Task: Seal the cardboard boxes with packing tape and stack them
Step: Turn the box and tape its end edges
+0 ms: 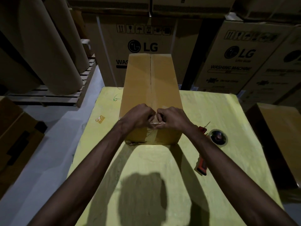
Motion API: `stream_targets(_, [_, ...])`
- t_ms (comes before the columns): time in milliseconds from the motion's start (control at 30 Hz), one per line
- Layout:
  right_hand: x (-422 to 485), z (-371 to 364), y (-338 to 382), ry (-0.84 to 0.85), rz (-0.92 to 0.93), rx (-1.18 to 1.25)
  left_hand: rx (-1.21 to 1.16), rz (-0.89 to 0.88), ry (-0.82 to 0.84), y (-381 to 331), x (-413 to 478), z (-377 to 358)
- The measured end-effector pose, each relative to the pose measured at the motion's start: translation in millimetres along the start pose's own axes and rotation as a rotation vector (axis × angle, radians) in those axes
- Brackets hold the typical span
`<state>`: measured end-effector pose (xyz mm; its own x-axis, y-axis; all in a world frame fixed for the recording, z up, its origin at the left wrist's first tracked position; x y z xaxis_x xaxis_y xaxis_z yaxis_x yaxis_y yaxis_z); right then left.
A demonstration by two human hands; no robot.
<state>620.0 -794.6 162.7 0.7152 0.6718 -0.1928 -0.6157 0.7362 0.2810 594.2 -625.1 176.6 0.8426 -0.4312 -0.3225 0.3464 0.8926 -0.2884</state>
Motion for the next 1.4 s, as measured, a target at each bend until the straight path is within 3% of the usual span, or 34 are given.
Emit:
stream_targets(267, [-41.2, 11.2, -55.9, -0.078, -0.110, 0.163, 0.053, 0.171, -0.073, 83.9, -48.8, 5.6])
stream_targets(400, [-55.6, 10.1, -79.0, -0.134, -0.151, 0.245, -0.102, 0.184, -0.114, 112.8, -67.1, -6.1])
stream_targets(500, [-55.3, 5.1, -77.5, -0.053, -0.093, 0.321, -0.206, 0.135, -0.108, 106.8, -68.0, -20.9])
stream_targets(600, [-59.7, 12.8, -86.8, 0.163, -0.071, 0.432, -0.341, 0.108, -0.089, 115.1, -71.0, -24.8])
stream_targets(700, [-66.5, 19.8, -94.9, 0.309, -0.092, 0.286, -0.384, 0.064, -0.052, 123.6, -75.7, -19.7])
stream_targets(833, [-56.4, 12.0, -79.3, 0.245, -0.126, 0.015, -0.238, -0.020, -0.015, 110.7, -61.4, -10.4])
stream_targets(933, [-48.4, 7.6, -77.3, 0.154, -0.118, -0.004, -0.266, -0.033, -0.036, 111.3, -50.2, -7.3])
stream_targets(1233, [-37.3, -7.9, -80.4, 0.041, -0.129, 0.167, -0.043, 0.105, -0.171, 99.9, -40.5, -6.9])
stream_targets(1400, [-38.3, -9.5, -88.2, 0.141, -0.141, -0.087, 0.026, 0.076, -0.239, 104.6, -45.2, -19.4])
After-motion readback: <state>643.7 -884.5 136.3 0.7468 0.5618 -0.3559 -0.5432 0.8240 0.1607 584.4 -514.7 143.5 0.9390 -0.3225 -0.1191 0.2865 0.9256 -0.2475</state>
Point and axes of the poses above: each hand's wrist, its own x-axis towards the middle knuckle, its own z-axis out of the back of the hand, y = z × x, the point moved 3 cm from there along x, towards the middle knuckle, and after that the axes turned 13 degrees about y, right-handed, at the moved point
